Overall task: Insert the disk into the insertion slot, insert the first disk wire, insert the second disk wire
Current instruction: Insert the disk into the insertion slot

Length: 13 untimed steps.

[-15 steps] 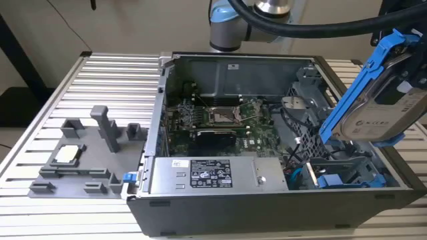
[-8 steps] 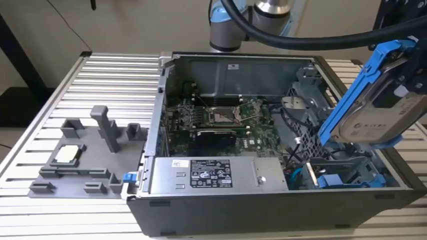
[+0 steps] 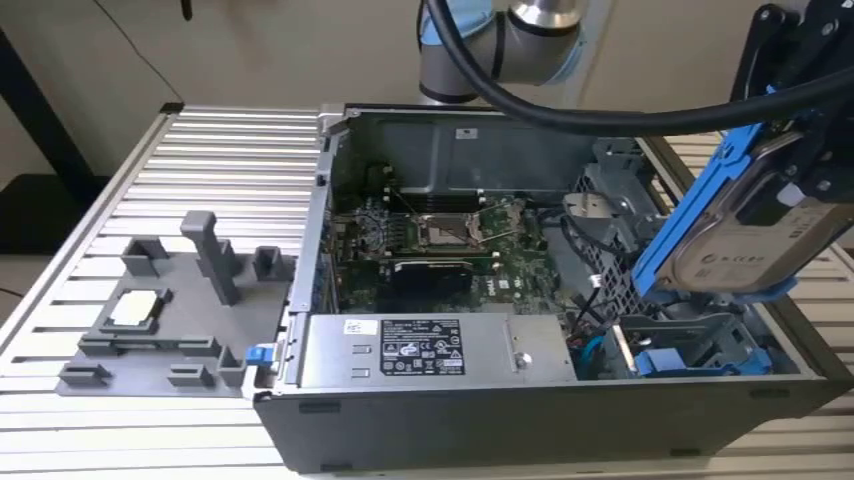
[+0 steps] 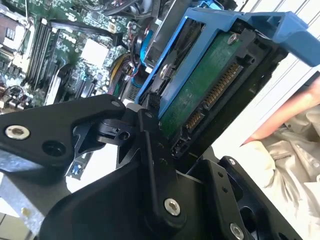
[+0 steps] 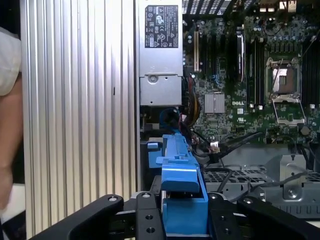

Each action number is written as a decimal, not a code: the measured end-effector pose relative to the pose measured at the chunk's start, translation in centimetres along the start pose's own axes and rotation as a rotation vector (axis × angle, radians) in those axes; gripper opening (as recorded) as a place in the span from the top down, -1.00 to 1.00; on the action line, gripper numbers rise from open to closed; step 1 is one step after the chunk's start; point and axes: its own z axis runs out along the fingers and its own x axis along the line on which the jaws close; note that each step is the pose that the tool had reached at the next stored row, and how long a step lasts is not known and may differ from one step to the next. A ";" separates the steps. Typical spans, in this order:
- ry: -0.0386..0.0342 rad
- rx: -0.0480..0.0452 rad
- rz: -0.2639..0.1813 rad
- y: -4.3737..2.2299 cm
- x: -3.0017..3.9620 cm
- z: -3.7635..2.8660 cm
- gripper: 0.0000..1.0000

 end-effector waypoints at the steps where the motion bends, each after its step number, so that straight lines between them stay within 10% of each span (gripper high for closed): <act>1: -0.0011 0.0001 0.000 -0.01 0.00 0.07 0.35; 13: -0.0127 0.0000 0.000 -0.15 0.00 1.08 0.35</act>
